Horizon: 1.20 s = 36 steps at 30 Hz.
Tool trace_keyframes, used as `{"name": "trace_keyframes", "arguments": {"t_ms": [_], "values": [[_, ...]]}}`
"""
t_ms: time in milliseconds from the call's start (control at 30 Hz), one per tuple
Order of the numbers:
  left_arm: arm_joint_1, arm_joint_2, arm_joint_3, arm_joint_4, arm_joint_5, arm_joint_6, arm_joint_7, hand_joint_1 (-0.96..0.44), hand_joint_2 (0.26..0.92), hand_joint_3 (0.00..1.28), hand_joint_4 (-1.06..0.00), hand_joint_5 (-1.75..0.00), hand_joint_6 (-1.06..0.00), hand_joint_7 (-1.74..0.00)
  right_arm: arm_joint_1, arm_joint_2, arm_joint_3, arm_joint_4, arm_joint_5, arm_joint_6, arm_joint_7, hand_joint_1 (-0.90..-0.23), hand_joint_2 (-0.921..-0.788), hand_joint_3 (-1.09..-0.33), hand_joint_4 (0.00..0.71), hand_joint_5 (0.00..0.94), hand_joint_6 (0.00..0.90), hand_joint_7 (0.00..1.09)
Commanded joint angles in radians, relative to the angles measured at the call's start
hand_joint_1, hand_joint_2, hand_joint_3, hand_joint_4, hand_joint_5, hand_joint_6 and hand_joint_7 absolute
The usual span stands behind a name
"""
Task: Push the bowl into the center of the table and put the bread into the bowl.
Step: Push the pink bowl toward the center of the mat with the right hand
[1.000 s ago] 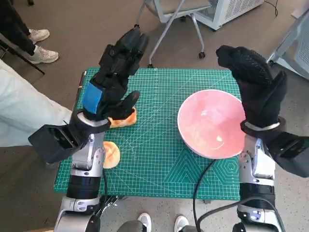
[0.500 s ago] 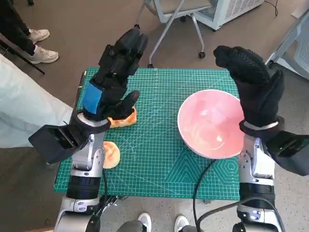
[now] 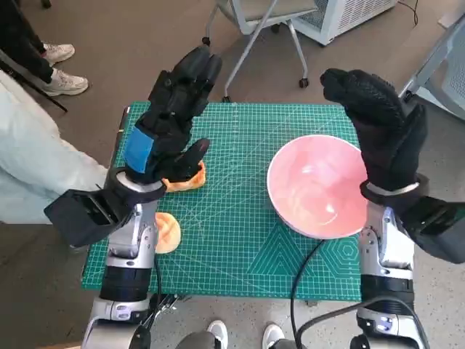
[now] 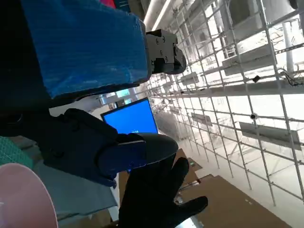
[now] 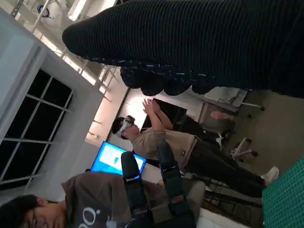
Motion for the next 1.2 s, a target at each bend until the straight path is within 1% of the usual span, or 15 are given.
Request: {"name": "trace_keyframes", "arguments": {"t_ms": [33, 167, 300, 333, 433, 533, 567, 633, 700, 800, 900, 1000, 1100, 1200], "values": [[0.012, -0.002, -0.002, -0.014, 0.006, -0.018, 0.001, -0.58, 0.921, 0.54, -0.07, 0.0, 0.0, -0.41, 0.013, -0.008, 0.0, -0.001, 0.007, 0.016, 0.009, -0.651, -0.921, -0.733, 0.181, 0.006, 0.02, 0.59], [0.012, -0.002, -0.001, -0.009, 0.005, -0.022, 0.0, -0.58, 0.921, 0.54, -0.07, 0.0, 0.0, -0.41, 0.017, -0.011, -0.005, -0.001, 0.009, 0.014, 0.012, -0.651, -0.921, -0.733, 0.181, 0.005, 0.019, 0.59], [0.012, -0.002, 0.0, -0.005, 0.006, -0.022, 0.002, -0.57, 0.921, 0.54, -0.07, 0.0, 0.0, -0.41, 0.019, -0.024, -0.022, 0.024, 0.02, 0.001, 0.029, -0.653, -0.921, -0.727, 0.184, 0.006, 0.023, 0.59], [0.013, -0.002, 0.0, -0.005, 0.006, -0.022, 0.002, -0.57, 0.921, 0.54, -0.07, 0.0, 0.0, -0.41, 0.019, -0.031, -0.032, 0.041, 0.026, -0.007, 0.038, -0.653, -0.921, -0.725, 0.185, 0.007, 0.024, 0.59], [0.014, -0.002, -0.001, -0.005, 0.006, -0.022, 0.003, -0.57, 0.921, 0.54, -0.07, 0.0, 0.0, -0.41, 0.012, -0.053, -0.063, 0.101, 0.043, -0.031, 0.066, -0.659, -0.921, -0.71, 0.194, 0.006, 0.057, 0.54], [0.015, -0.002, 0.0, -0.002, 0.008, -0.023, 0.005, -0.57, 0.921, 0.54, -0.07, 0.0, 0.0, -0.41, -0.014, -0.084, -0.106, 0.216, 0.056, -0.07, 0.089, -0.667, -0.921, -0.69, 0.203, 0.003, 0.11, 0.45], [0.015, -0.002, 0.0, -0.002, 0.01, -0.024, 0.006, -0.57, 0.921, 0.54, -0.07, 0.0, 0.0, -0.41, -0.021, -0.092, -0.117, 0.247, 0.058, -0.083, 0.093, -0.669, -0.921, -0.687, 0.203, 0.003, 0.116, 0.44], [0.016, -0.001, 0.0, -0.001, 0.012, -0.025, 0.008, -0.57, 0.921, 0.54, -0.07, 0.0, 0.0, -0.41, -0.036, -0.109, -0.14, 0.319, 0.049, -0.114, 0.083, -0.672, -0.921, -0.682, 0.203, 0.001, 0.129, 0.41], [0.017, 0.0, 0.0, -0.001, 0.013, -0.024, 0.01, -0.57, 0.921, 0.55, -0.07, 0.0, 0.0, -0.41, -0.047, -0.126, -0.161, 0.388, 0.032, -0.146, 0.06, -0.675, -0.921, -0.683, 0.2, 0.001, 0.142, 0.38], [0.019, 0.001, 0.0, -0.005, 0.013, -0.021, 0.013, -0.57, 0.921, 0.55, -0.07, 0.0, 0.0, -0.41, -0.062, -0.152, -0.189, 0.494, 0.005, -0.182, 0.006, -0.679, -0.921, -0.686, 0.192, 0.0, 0.151, 0.34], [0.022, 0.001, -0.001, -0.009, 0.012, -0.02, 0.015, -0.58, 0.921, 0.55, -0.07, 0.0, 0.0, -0.41, -0.078, -0.177, -0.21, 0.593, -0.01, -0.197, -0.04, -0.675, -0.921, -0.696, 0.186, 0.0, 0.149, 0.32], [0.025, 0.002, 0.001, -0.008, 0.009, -0.021, 0.016, -0.58, 0.921, 0.55, -0.07, 0.0, 0.0, -0.41, -0.096, -0.2, -0.227, 0.687, -0.025, -0.198, -0.09, -0.67, -0.921, -0.707, 0.178, 0.0, 0.148, 0.3], [0.025, 0.003, 0.002, -0.004, 0.013, -0.024, 0.019, -0.58, 0.921, 0.55, -0.07, 0.0, 0.0, -0.41, -0.11, -0.214, -0.241, 0.762, -0.027, -0.19, -0.128, -0.667, -0.921, -0.713, 0.166, 0.0, 0.144, 0.29], [0.025, 0.003, 0.002, -0.002, 0.014, -0.024, 0.021, -0.58, 0.921, 0.55, -0.07, 0.0, 0.0, -0.41, -0.12, -0.218, -0.264, 0.823, -0.007, -0.158, -0.134, -0.66, -0.921, -0.717, 0.155, 0.0, 0.144, 0.28]]}}
